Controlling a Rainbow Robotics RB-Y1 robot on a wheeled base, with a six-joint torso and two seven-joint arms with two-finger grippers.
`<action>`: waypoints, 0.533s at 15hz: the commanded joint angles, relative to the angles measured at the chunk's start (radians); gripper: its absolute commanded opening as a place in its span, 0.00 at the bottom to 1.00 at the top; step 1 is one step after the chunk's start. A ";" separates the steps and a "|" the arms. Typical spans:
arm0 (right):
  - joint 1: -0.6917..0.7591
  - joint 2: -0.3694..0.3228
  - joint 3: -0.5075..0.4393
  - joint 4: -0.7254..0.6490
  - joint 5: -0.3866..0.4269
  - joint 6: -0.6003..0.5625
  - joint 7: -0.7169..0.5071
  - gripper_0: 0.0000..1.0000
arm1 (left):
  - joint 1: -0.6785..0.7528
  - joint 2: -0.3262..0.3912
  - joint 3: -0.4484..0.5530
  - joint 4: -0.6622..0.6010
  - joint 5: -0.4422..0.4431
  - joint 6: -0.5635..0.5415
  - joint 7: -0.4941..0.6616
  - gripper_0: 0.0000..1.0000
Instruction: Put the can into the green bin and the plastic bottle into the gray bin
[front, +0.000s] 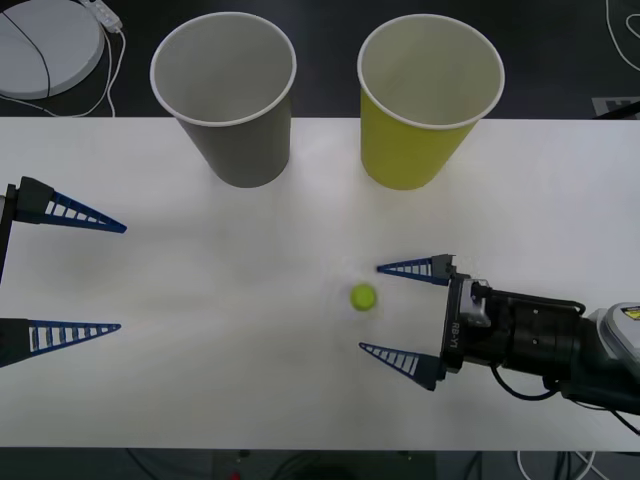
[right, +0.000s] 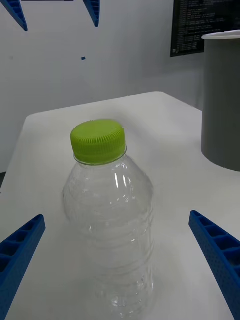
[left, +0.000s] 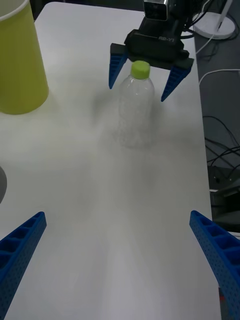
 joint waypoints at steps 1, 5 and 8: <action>-0.012 0.009 0.028 0.000 0.000 0.031 0.001 1.00 | 0.000 0.000 0.000 0.000 0.000 0.000 0.000 1.00; -0.027 0.009 0.058 0.000 0.000 0.049 -0.004 1.00 | 0.000 0.000 0.000 0.000 0.000 0.000 0.000 1.00; -0.038 0.009 0.079 0.000 0.000 0.071 -0.007 1.00 | 0.000 0.000 0.000 0.000 0.000 0.000 0.000 1.00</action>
